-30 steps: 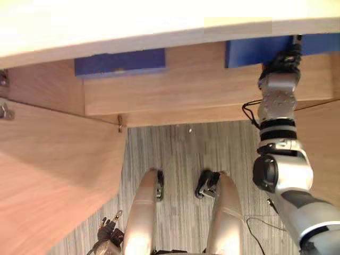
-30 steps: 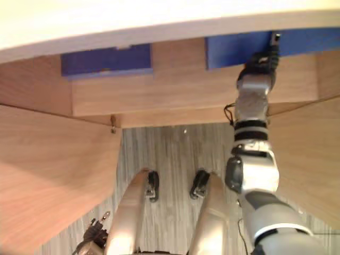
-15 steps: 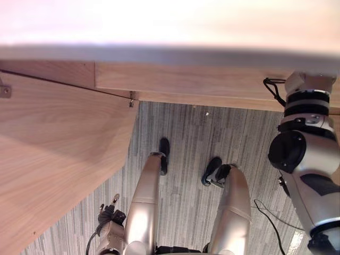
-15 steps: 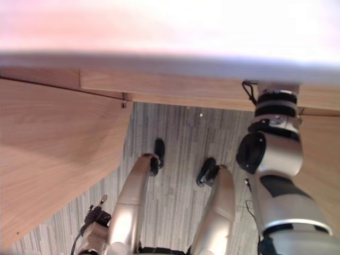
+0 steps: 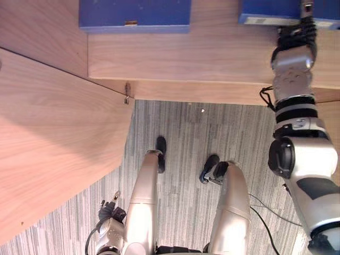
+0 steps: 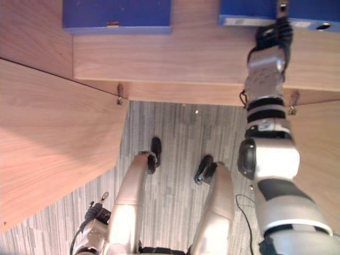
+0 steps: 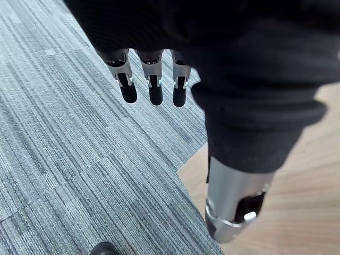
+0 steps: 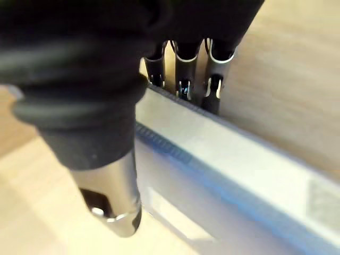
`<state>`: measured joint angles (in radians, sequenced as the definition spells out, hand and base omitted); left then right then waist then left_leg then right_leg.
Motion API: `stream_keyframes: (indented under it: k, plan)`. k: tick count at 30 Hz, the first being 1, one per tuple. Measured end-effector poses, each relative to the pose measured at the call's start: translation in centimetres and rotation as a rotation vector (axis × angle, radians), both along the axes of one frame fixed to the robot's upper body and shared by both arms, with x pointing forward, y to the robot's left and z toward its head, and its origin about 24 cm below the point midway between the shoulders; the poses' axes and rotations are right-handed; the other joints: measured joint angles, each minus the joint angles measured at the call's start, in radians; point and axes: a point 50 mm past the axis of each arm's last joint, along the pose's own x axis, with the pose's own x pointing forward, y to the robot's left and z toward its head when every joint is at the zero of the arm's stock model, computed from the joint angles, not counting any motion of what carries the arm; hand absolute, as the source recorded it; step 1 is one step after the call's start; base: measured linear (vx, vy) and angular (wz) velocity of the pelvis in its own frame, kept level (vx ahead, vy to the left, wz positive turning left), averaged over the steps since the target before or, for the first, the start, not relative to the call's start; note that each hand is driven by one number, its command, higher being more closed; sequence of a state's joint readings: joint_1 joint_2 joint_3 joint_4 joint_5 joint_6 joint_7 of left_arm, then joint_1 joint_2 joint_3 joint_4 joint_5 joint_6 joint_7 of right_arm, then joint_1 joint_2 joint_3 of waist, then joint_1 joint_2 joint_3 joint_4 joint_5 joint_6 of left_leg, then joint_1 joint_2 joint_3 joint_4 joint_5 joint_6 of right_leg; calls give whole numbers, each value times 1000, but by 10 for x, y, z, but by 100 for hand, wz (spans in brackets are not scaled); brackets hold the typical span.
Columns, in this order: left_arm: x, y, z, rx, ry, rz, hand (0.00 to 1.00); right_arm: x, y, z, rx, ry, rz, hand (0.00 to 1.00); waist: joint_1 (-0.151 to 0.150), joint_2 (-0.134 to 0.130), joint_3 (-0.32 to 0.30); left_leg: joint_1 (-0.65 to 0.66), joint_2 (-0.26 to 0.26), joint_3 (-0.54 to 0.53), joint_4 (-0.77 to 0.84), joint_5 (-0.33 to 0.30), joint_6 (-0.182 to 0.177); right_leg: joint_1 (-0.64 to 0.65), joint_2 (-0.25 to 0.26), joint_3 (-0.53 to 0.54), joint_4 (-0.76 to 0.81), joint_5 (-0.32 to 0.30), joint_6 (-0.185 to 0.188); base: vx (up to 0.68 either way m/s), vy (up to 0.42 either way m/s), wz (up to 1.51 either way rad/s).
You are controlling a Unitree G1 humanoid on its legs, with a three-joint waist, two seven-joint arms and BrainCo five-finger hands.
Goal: Walk over to the cabinet, pick up the folder, carry it to the office cabinet, place the folder inside the office cabinet, then close the office cabinet door
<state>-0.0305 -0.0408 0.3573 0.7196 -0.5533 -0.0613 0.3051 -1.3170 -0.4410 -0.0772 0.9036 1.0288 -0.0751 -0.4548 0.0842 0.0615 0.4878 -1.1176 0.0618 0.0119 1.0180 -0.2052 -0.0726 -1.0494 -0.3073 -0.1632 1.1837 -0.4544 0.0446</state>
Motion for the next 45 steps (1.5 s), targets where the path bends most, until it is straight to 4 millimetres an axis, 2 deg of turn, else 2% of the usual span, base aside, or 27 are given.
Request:
stream_keyframes:
  k: [4,10,15,17,18,19,20,21,22,26,27,28,29,30,32,34,35,37,40,41,42,44,45]
  plan:
    - [2,2,1,16,-1,-19,0,6,19,-15,-150,40,72,0,4,0,0,0,31,11,51,-28,0,-10,28,25,28,-3,6,-54,-12,-29]
    - [8,2,2,34,-5,-65,0,8,19,-32,-286,60,96,0,4,0,-1,2,43,26,76,-38,1,-16,36,43,44,0,10,-65,-3,-12]
    - [9,3,1,40,-6,-89,0,9,29,-43,-534,91,106,0,7,-3,-3,19,68,36,58,-31,9,-4,63,45,3,31,4,-7,13,-18]
    - [9,3,1,53,-4,-118,0,9,36,-62,-814,150,110,0,-2,-4,-4,57,68,43,22,-22,12,31,65,43,-35,47,7,19,28,-6]
    - [9,4,1,57,-4,-123,0,8,37,-68,-889,165,109,0,-2,-7,-4,70,68,45,9,-19,12,42,66,42,-48,51,7,31,24,-5]
    - [8,7,1,71,-1,-128,0,6,41,-83,-1026,190,118,0,-7,-12,-7,94,69,49,-19,-11,11,65,70,39,-77,61,9,27,20,-7]
    - [6,9,0,78,2,-133,0,4,44,-88,-1099,192,123,0,-10,-17,-10,106,71,53,-35,-8,11,76,74,38,-93,70,1,51,35,-20]
    - [6,12,1,97,2,-152,0,0,54,-101,-1297,199,138,0,-10,-25,-12,143,84,63,-79,3,12,112,90,35,-148,96,-8,45,34,-23]
    - [5,13,1,104,3,-163,0,-1,58,-107,-1368,202,150,0,-10,-29,-14,158,87,65,-98,9,11,125,96,33,-170,106,-8,57,49,-25]
    - [3,21,1,140,12,-212,0,-16,87,-160,-1767,231,265,0,-13,-63,-33,273,91,92,-236,51,11,230,113,23,-310,158,-11,70,41,-13]
    - [2,23,0,149,23,-226,0,-23,99,-186,-1886,256,315,0,-13,-75,-40,320,97,99,-287,66,9,277,126,15,-370,181,-11,77,36,-15]
    - [2,23,0,151,22,-230,0,-26,104,-195,-1914,263,338,0,-13,-77,-41,340,101,100,-307,70,8,302,133,9,-398,190,-12,78,36,-16]
    - [2,24,0,151,24,-234,0,-35,111,-226,-2024,335,431,0,-13,-88,-48,383,101,110,-352,83,8,341,135,3,-444,205,-12,64,27,-11]
    - [2,24,0,155,23,-238,0,-41,113,-245,-2068,385,488,0,-9,-93,-50,406,101,115,-374,89,7,362,137,1,-465,212,-11,101,38,-9]
    - [2,21,-1,154,29,-249,0,-79,120,-316,-2181,564,721,0,0,-94,-50,492,102,125,-440,101,4,449,148,-5,-544,233,-8,126,41,-11]
    - [3,16,-2,146,34,-260,0,-109,128,-351,-2185,630,874,0,-1,-94,-50,552,103,145,-477,104,4,499,150,-8,-579,243,-3,110,34,-21]
    - [4,14,-2,145,33,-267,0,-123,132,-365,-2180,654,941,0,-11,-95,-51,593,104,155,-498,105,3,534,152,-8,-602,248,-3,113,28,-23]
    - [9,7,-1,143,27,-293,0,-140,135,-381,-2141,695,1004,0,-16,-95,-52,664,115,166,-540,110,-3,606,169,-9,-652,261,-2,98,5,-21]
    - [12,2,0,173,31,-355,0,-168,135,-404,-1996,814,1085,0,-18,-117,-82,760,120,172,-623,138,-19,691,184,-22,-715,270,-3,75,-45,-7]
    - [11,-4,-2,176,43,-391,0,-186,129,-418,-1849,917,1111,0,-20,-123,-123,786,128,171,-652,147,-28,719,199,-27,-746,277,-10,84,-80,0]
    - [11,-8,-3,176,48,-402,0,-193,126,-423,-1760,965,1115,0,-20,-124,-139,795,132,172,-658,148,-30,732,205,-30,-760,280,-12,102,-74,-2]
    - [7,-25,-9,179,76,-477,0,-222,109,-442,-1347,1165,1026,0,-29,-122,-190,860,141,179,-685,149,-36,803,222,-33,-802,286,-14,121,-59,-7]
    - [4,-32,-11,179,88,-508,0,-230,104,-446,-1212,1214,972,0,-34,-121,-212,881,147,186,-686,145,-39,829,228,-31,-818,289,-12,83,-30,-13]
